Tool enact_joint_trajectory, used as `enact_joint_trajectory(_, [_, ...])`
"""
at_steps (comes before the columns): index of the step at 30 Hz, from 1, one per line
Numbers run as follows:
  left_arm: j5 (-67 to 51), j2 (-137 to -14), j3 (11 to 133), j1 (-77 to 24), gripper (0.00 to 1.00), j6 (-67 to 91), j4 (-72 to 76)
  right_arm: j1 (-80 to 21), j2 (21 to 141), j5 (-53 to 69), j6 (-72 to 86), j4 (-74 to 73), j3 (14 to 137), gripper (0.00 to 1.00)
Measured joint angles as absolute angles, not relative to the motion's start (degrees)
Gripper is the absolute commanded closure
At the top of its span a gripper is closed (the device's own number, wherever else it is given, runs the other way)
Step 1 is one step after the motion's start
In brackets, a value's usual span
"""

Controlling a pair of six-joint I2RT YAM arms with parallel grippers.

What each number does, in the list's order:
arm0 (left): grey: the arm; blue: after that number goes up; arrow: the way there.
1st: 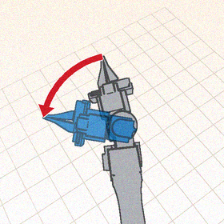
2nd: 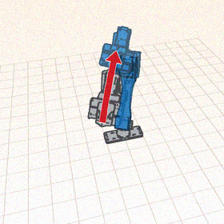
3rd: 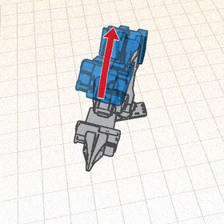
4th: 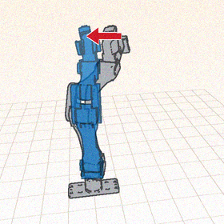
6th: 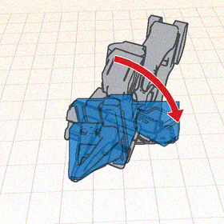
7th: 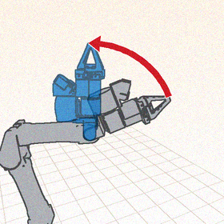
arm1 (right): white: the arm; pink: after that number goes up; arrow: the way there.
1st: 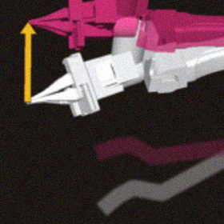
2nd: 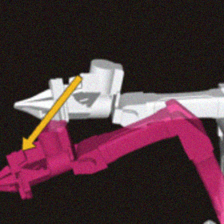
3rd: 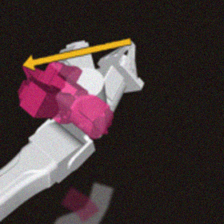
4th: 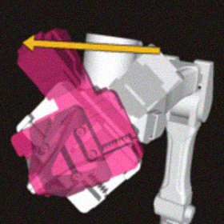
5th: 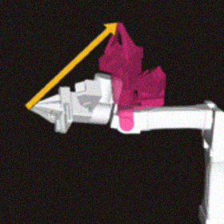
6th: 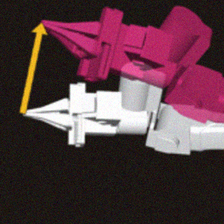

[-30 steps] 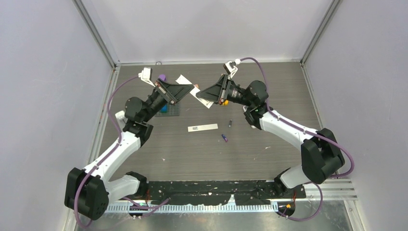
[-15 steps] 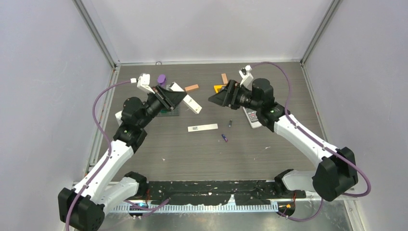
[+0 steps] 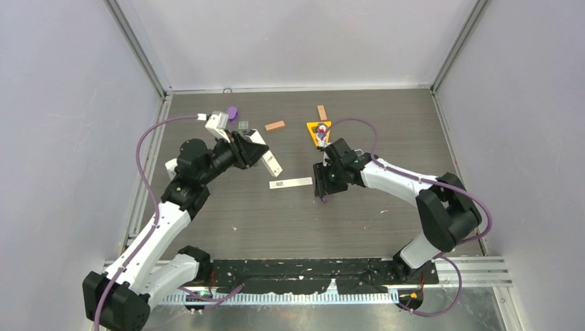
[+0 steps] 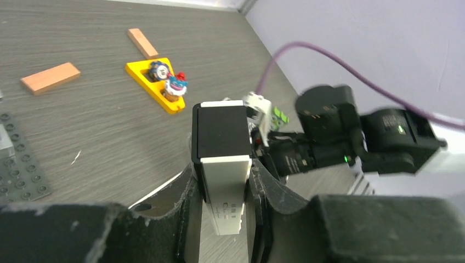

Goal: Load the batteries into the remote control
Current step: Pick up the battery from the center of the board.

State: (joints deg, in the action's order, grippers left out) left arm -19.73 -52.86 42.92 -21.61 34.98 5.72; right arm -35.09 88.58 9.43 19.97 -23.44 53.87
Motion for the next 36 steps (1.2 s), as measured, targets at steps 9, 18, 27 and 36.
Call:
enact_joint_trajectory(9, [-32.56,-54.37,43.86,-21.61,1.0,26.33,4.86,-37.78,93.17,6.17,15.44,-27.0,57.21,0.53])
enact_joint_trajectory(18, [-36.49,-54.37,43.86,-21.61,1.0,25.17,5.76,-38.7,95.04,5.32,13.76,-27.51,58.17,0.76])
enact_joint_trajectory(27, [-36.47,-54.78,43.86,-21.61,1.0,25.26,5.76,-39.68,96.07,4.97,13.19,-27.53,58.63,0.77])
enact_joint_trajectory(36, [-36.25,-54.92,43.86,-21.61,1.0,25.69,5.78,-39.68,97.38,4.05,12.19,-27.94,59.46,0.68])
